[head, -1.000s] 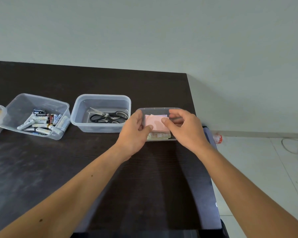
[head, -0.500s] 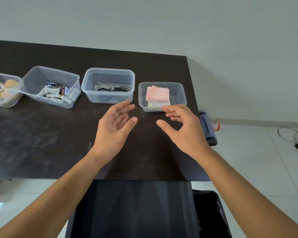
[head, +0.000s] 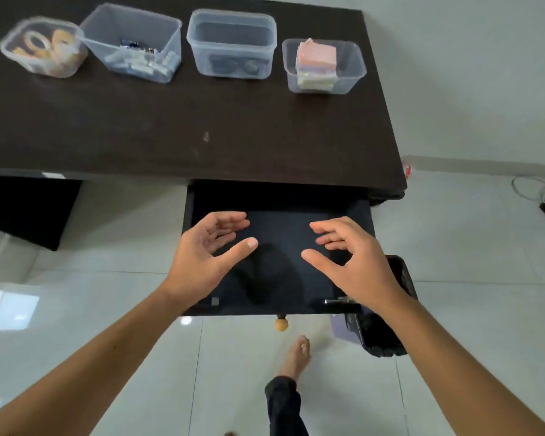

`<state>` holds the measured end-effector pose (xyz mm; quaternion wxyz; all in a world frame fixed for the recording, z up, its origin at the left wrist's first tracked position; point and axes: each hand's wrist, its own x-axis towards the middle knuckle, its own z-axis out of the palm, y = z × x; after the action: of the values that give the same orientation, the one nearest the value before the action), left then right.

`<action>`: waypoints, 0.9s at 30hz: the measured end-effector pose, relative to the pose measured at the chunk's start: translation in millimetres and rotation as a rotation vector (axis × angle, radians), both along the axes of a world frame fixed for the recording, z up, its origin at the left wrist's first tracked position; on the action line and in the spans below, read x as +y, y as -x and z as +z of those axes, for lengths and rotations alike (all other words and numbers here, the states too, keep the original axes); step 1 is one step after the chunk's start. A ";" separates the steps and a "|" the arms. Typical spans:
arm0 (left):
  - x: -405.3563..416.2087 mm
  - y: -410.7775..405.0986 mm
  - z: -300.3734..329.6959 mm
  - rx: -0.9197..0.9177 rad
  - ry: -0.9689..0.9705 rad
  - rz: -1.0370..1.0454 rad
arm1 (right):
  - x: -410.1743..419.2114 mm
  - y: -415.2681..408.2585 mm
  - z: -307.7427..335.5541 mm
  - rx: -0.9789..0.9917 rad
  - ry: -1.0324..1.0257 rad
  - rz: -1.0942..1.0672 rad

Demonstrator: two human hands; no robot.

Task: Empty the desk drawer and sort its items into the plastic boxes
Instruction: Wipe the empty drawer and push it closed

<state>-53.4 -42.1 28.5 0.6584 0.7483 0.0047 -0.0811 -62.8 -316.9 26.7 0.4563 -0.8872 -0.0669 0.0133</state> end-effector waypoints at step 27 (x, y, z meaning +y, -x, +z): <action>26.5 73.2 -58.8 -0.376 -0.638 -0.205 | -2.1 74.3 -66.4 -0.244 0.257 0.082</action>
<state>-126.5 -15.7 -30.3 0.3701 0.9140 -0.1659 -0.0025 -137.1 -318.9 -39.7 0.3268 -0.9298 -0.1556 -0.0675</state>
